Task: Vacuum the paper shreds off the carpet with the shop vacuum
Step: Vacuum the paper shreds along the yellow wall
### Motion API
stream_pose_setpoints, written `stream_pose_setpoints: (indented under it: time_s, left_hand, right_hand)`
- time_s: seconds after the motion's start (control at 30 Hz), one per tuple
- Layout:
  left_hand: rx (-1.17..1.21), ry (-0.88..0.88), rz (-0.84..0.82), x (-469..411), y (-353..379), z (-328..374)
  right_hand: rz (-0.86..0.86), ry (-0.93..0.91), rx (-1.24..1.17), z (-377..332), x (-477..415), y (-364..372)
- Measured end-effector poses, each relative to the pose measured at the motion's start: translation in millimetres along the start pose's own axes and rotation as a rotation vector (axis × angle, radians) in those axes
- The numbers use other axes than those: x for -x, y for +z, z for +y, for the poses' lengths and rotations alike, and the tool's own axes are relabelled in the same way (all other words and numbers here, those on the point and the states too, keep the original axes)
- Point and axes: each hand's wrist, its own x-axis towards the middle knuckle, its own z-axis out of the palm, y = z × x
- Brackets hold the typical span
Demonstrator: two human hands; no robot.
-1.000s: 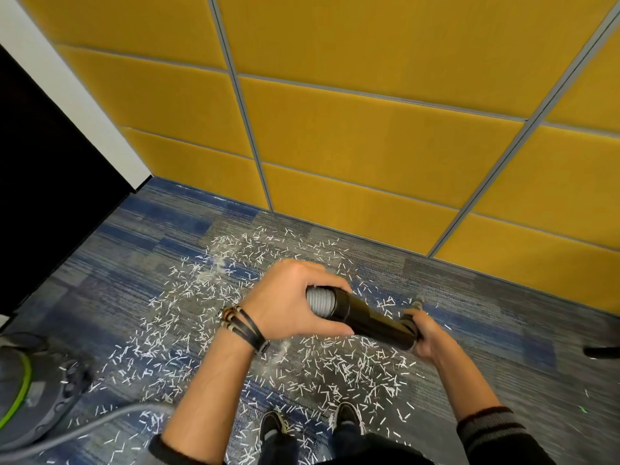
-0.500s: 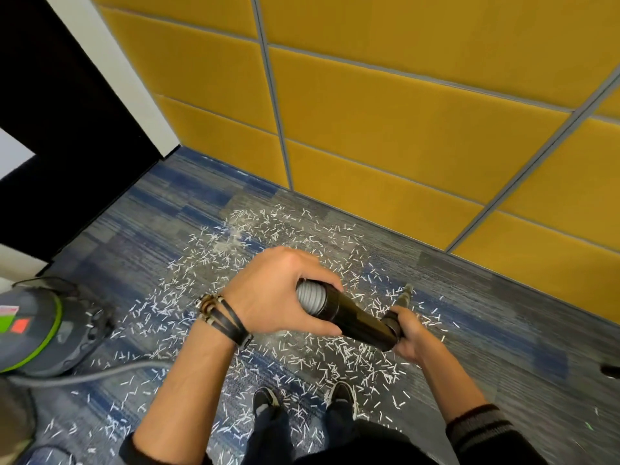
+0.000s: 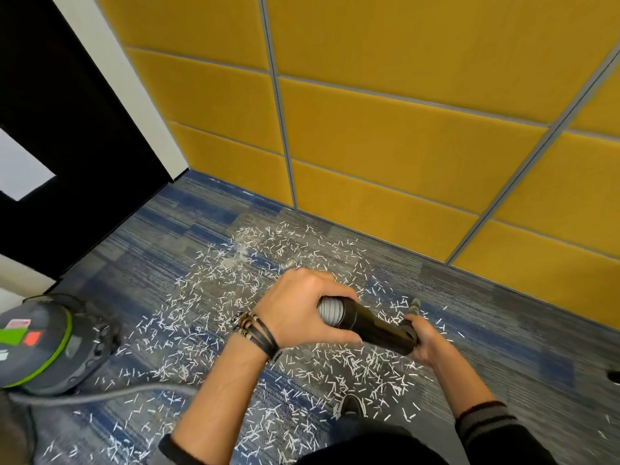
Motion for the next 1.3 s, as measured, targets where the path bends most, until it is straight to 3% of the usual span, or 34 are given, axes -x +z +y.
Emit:
stream_pose_setpoints:
  time_s: [0.23, 0.47, 0.73, 1.03, 1.23, 1.3]
  left_hand:
    - [-0.095, 0.008, -0.026, 49, 9, -5]
    - [-0.053, 0.0, -0.077, 78, 24, -5]
    - [-0.085, 0.021, 0.039, 78, 20, -9]
    - [-0.212, 0.055, -0.037, 46, 20, -11]
    - [-0.116, -0.065, 0.152, 59, -9, -36]
    - [-0.09, -0.081, 0.147, 65, -15, -40]
  right_hand:
    - [-0.058, 0.021, 0.1, 46, 4, 40]
    - [0.022, 0.032, 0.046, 84, 14, 32]
    - [0.021, -0.033, 0.07, 54, 18, 35]
    - [-0.027, 0.046, -0.041, 39, -7, 59]
    - [-0.142, 0.106, -0.109, 34, -1, 89]
    - [-0.183, 0.11, -0.16, 42, -1, 89]
